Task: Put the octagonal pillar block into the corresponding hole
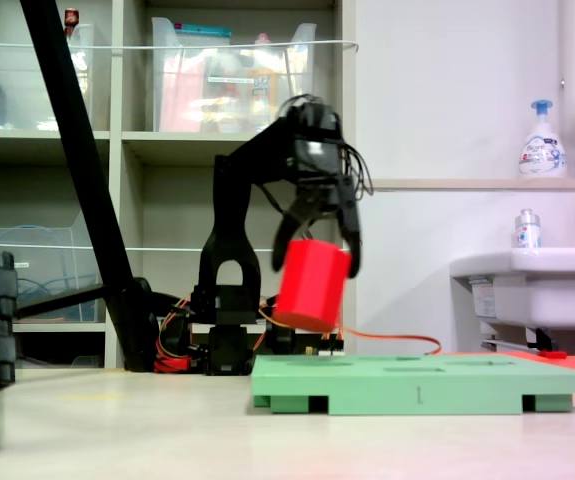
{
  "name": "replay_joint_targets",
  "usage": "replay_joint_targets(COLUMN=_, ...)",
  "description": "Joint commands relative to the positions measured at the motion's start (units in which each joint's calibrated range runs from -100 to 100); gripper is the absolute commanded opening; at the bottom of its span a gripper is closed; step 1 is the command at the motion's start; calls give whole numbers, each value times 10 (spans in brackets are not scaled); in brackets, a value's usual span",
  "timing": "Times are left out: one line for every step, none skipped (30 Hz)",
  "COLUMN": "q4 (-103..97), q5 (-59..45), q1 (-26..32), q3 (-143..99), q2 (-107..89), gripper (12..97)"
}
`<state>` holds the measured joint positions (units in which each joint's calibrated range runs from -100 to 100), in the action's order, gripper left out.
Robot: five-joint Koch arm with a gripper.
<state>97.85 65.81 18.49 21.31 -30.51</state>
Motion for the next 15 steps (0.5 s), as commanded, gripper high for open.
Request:
replay_joint_targets(q4=22, q5=36, q1=30, q3=55, q2=-32, gripper=325)
replay_joint_targets(q4=22, q5=44, q1=41, q3=58, q2=-32, gripper=325)
replay_joint_targets(q4=22, q5=53, q1=51, q3=58, q2=-32, gripper=325)
replay_joint_targets(q4=22, q5=60, q1=60, q3=58, q2=-32, gripper=325)
replay_joint_targets(q4=22, q5=66, q1=68, q3=58, q2=-32, gripper=325)
replay_joint_targets(q4=22, q5=71, q1=77, q3=58, q2=-30, gripper=325)
replay_joint_targets(q4=22, q5=72, q1=83, q3=57, q2=-26, gripper=325)
replay_joint_targets(q4=22, q5=73, q1=88, q3=57, q2=-20, gripper=325)
replay_joint_targets(q4=22, q5=73, q1=92, q3=57, q2=-9, gripper=325)
replay_joint_targets(q4=22, q5=76, q1=95, q3=57, q2=5, gripper=325)
replay_joint_targets(q4=22, q5=77, q1=97, q3=57, q2=15, gripper=325)
replay_joint_targets(q4=22, q5=77, q1=99, q3=57, q2=26, gripper=325)
replay_joint_targets(q4=22, q5=78, q1=99, q3=57, q2=34, gripper=325)
replay_joint_targets(q4=22, q5=80, q1=99, q3=57, q2=45, gripper=325)
replay_joint_targets(q4=22, q5=82, q1=99, q3=57, q2=55, gripper=325)
